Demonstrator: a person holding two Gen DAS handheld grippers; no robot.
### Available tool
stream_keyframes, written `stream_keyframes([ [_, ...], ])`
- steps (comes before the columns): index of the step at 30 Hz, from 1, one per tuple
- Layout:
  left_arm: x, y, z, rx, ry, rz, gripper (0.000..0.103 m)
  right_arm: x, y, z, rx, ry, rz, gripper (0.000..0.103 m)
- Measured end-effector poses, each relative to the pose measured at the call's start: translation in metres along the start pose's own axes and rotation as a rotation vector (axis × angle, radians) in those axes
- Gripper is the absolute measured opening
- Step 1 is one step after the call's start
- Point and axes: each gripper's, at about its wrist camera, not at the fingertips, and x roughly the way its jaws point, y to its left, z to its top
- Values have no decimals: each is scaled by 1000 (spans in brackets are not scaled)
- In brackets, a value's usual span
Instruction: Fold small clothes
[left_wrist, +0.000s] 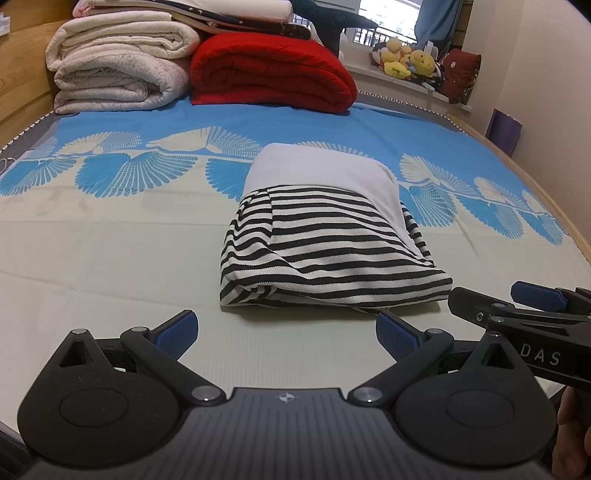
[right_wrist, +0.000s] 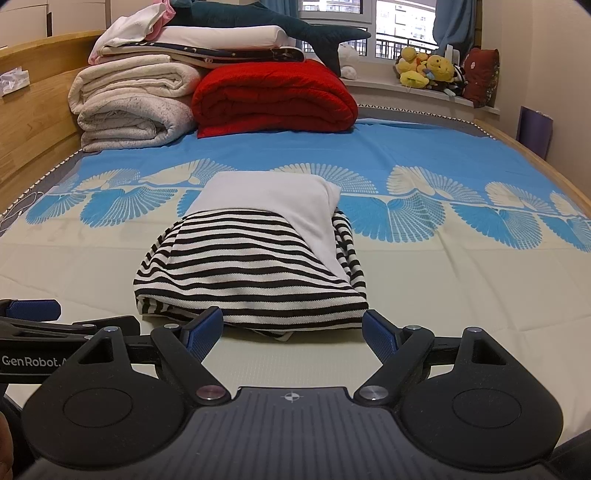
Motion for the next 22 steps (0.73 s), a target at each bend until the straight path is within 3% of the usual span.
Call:
stream_keyframes([
  [22,2,0,-2,4,-3,-1,102,0,0,1,1,3,1,83],
])
